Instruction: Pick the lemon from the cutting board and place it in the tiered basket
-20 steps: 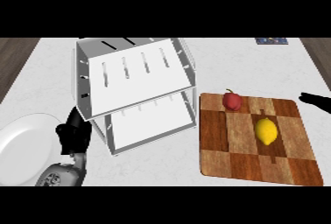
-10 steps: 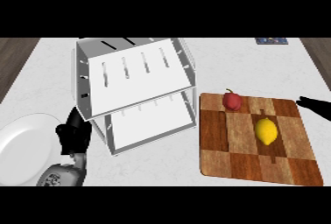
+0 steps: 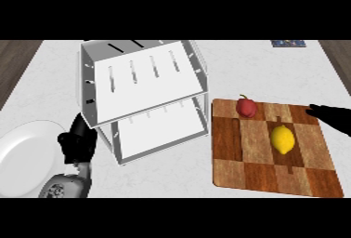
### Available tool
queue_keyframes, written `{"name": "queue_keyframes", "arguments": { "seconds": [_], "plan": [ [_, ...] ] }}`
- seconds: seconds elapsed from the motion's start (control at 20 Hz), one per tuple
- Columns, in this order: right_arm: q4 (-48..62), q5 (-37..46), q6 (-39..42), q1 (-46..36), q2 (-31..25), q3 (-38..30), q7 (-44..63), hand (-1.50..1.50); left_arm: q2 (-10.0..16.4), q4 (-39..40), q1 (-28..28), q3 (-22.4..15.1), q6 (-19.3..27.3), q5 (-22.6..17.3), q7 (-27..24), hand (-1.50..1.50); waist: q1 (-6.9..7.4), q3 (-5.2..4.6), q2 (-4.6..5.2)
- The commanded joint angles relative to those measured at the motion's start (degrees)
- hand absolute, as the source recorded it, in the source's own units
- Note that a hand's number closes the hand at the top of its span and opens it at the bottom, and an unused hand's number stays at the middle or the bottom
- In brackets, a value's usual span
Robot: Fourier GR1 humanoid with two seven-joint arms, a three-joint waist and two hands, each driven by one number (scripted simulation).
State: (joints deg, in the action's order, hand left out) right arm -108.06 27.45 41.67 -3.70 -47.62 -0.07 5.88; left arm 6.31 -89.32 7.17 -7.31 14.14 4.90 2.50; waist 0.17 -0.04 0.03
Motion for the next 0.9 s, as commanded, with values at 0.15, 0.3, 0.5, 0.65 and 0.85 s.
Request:
{"name": "queue_keyframes", "arguments": {
  "seconds": [0.15,0.3,0.5,0.65,0.85],
  "plan": [
    [2.8,8.7,-3.0,-1.5,3.2,0.5,-3.6,-1.50,-0.5,-7.1,-0.9,-1.9,-0.7,1.9,5.6,0.00,-0.03,0.05,-0.11],
    [5.4,12.4,-5.7,-1.4,5.9,1.4,-2.2,-1.50,-2.8,2.8,4.8,-0.6,0.5,2.7,2.0,0.00,-0.31,0.05,0.02],
    [5.3,14.1,-3.5,-1.1,7.7,0.1,-1.6,-1.50,-2.8,-1.4,-3.4,-1.8,-0.6,3.1,-2.4,0.00,-0.12,0.03,-0.07],
    [13.4,16.6,-7.0,-2.3,9.3,0.9,-6.9,-1.50,-1.8,-0.5,-1.5,0.3,-2.6,1.4,-2.5,0.00,-0.06,0.04,-0.01],
    [12.9,17.5,-3.8,-4.5,12.8,2.2,-4.3,-1.50,-1.9,-1.1,2.5,1.4,-2.5,2.0,2.9,0.00,-0.12,0.04,-0.03]
  ]
}}
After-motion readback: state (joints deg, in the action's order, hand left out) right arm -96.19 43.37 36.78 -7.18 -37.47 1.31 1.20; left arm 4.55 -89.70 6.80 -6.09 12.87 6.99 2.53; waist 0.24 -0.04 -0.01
